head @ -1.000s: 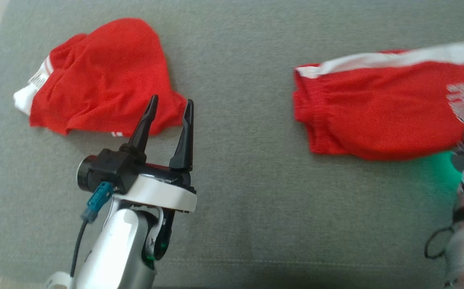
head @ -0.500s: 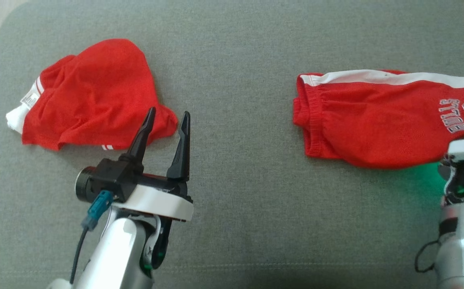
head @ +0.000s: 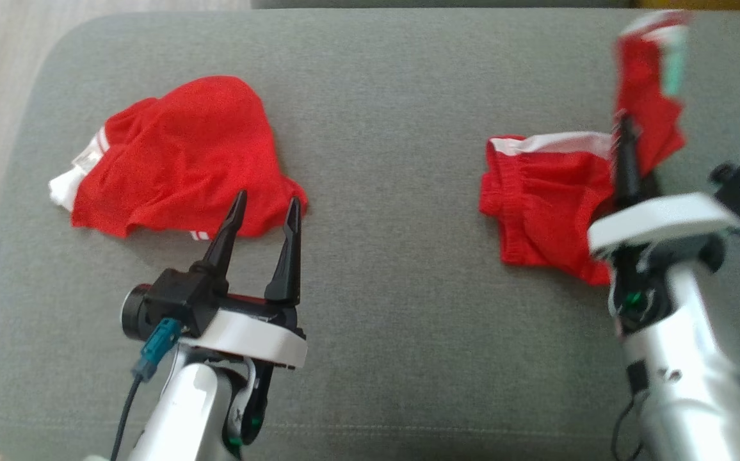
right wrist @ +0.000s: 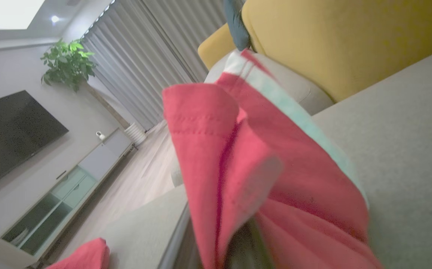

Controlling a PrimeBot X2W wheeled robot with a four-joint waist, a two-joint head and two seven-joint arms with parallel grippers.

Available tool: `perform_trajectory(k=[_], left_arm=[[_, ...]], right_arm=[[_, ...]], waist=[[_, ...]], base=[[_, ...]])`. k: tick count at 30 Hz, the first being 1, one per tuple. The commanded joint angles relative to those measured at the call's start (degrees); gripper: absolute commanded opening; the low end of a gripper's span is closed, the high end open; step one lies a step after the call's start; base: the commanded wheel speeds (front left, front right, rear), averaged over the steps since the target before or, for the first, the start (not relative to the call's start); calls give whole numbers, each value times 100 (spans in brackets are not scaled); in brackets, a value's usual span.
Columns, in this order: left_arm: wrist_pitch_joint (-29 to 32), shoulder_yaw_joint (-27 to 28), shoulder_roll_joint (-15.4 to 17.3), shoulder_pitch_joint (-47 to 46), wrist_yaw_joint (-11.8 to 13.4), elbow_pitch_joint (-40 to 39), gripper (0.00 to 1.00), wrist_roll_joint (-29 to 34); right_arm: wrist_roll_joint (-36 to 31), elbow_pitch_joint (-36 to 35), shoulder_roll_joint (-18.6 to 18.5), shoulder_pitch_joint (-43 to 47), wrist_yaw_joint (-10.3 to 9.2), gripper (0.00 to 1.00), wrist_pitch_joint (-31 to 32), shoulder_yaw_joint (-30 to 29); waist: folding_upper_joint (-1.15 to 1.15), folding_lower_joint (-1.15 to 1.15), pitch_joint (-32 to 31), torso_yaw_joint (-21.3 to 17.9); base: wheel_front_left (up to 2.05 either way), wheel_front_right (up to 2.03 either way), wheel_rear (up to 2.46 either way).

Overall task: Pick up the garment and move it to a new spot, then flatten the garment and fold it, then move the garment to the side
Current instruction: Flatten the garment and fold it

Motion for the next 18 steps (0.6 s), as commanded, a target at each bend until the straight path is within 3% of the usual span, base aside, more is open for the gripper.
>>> perform_trajectory(k=[1,13,14,15,18], left_arm=[[-29,176,48,-111,28,-183,100,-37],[-29,223,48,33,73,-193,100,-71],[-29,224,48,44,76,-193,100,-72],[-29,222,48,55,81,-194,100,-74],[-29,215,48,60,91,-191,100,-76]], right_arm=[[-43,-182,-10,52,44,0,30,317],[-279,2,-9,442,44,0,193,916],[-364,67,-18,475,44,7,253,945],[-496,126,-39,498,44,96,295,993],[-686,180,-44,531,44,100,322,1079]], waist=[[0,0,-51,91],[0,0,-146,234],[0,0,-152,225],[0,0,-156,216],[0,0,-158,197]], base=[[0,0,0],[0,0,0],[0,0,0],[0,0,0],[0,0,0]])
